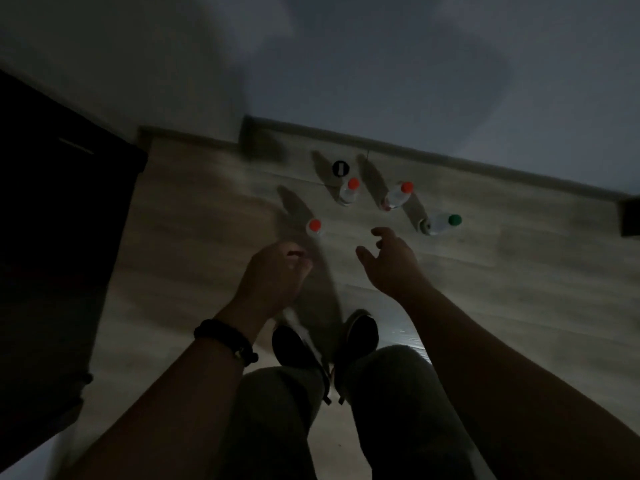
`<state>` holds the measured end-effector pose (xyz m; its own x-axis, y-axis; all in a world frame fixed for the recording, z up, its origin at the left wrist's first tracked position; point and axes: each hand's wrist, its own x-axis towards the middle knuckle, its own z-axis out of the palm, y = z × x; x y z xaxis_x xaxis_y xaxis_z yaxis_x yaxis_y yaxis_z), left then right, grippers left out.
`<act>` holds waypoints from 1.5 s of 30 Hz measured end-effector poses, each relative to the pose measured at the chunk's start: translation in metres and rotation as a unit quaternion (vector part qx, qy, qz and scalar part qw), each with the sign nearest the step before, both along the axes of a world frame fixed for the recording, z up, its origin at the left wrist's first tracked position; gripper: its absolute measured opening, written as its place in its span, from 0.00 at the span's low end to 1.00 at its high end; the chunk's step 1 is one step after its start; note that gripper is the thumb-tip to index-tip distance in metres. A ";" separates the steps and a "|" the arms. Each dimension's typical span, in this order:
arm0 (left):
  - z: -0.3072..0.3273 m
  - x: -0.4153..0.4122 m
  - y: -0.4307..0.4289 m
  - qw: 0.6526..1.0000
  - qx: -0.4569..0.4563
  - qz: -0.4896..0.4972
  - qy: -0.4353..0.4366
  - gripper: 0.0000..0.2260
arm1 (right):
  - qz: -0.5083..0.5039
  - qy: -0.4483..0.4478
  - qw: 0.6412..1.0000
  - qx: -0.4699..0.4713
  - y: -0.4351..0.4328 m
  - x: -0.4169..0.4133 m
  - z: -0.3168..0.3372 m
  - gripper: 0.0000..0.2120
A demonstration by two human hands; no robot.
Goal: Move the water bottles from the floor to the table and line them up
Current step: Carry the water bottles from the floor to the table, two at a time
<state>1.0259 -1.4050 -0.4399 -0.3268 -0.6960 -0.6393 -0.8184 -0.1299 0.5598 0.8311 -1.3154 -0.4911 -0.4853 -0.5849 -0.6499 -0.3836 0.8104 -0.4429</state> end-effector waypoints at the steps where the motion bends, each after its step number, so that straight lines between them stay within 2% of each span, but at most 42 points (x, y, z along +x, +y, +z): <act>1: -0.024 -0.004 -0.002 1.000 -0.001 0.005 0.002 0.12 | -0.002 0.001 1.000 -0.002 -0.005 -0.003 -0.028 0.29; 9: -0.171 -0.022 -0.018 0.999 -0.004 0.045 0.019 0.15 | -0.031 0.016 0.999 -0.021 -0.055 -0.038 -0.205 0.34; 14: -0.230 -0.023 -0.038 0.997 -0.058 0.036 0.034 0.15 | -0.112 0.012 0.989 -0.095 -0.105 -0.058 -0.283 0.44; 19: -0.269 -0.041 -0.056 0.996 -0.075 0.021 0.042 0.30 | -0.148 -0.061 0.975 -0.155 -0.145 -0.078 -0.338 0.52; 22: -0.287 -0.049 -0.067 0.994 -0.099 -0.047 0.027 0.37 | -0.168 -0.063 0.970 -0.165 -0.155 -0.078 -0.365 0.45; 24: -0.300 -0.049 -0.078 0.992 -0.100 -0.074 0.023 0.41 | -0.179 -0.034 0.963 -0.200 -0.164 -0.076 -0.373 0.34; 26: -0.314 -0.046 -0.090 0.992 -0.077 -0.092 0.027 0.44 | -0.170 -0.003 0.956 -0.238 -0.173 -0.075 -0.374 0.18; 27: -0.320 -0.044 -0.096 0.992 -0.065 -0.103 0.031 0.45 | -0.157 0.008 0.956 -0.248 -0.177 -0.075 -0.373 0.14; 30: -0.343 -0.038 -0.111 0.990 -0.018 -0.123 0.066 0.49 | -0.121 0.019 0.960 -0.253 -0.178 -0.077 -0.363 0.14; 32: -0.357 -0.040 -0.116 0.987 0.003 -0.153 0.048 0.50 | -0.116 0.009 0.960 -0.254 -0.175 -0.079 -0.354 0.18; 34: -0.373 -0.043 -0.116 0.980 0.018 -0.199 0.018 0.46 | -0.116 -0.001 0.957 -0.267 -0.171 -0.082 -0.339 0.18; 36: -0.381 -0.046 -0.113 0.974 0.028 -0.224 0.027 0.42 | -0.104 0.006 0.953 -0.286 -0.168 -0.086 -0.322 0.16; 38: -0.389 -0.046 -0.111 0.975 0.034 -0.214 0.046 0.53 | -0.073 0.031 0.951 -0.299 -0.165 -0.087 -0.304 0.15; 39: -0.393 -0.047 -0.109 0.976 0.033 -0.210 0.052 0.60 | -0.063 0.041 0.949 -0.305 -0.164 -0.087 -0.297 0.16; 40: -0.395 -0.050 -0.106 0.975 0.032 -0.211 0.054 0.63 | -0.061 0.050 0.947 -0.312 -0.162 -0.087 -0.291 0.18; 41: -0.395 -0.054 -0.103 0.975 0.029 -0.215 0.057 0.61 | -0.062 0.057 0.945 -0.317 -0.159 -0.088 -0.287 0.19; 45: -0.407 -0.056 -0.096 0.979 0.026 -0.170 0.109 0.31 | -0.077 0.040 0.940 -0.331 -0.152 -0.092 -0.278 0.19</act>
<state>0.9702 -1.5005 -0.8469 -0.6672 -0.4909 -0.5603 -0.6808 0.0965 0.7261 0.7389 -1.4677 -0.7686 -0.6285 -0.7673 -0.1271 -0.3379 0.4166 -0.8440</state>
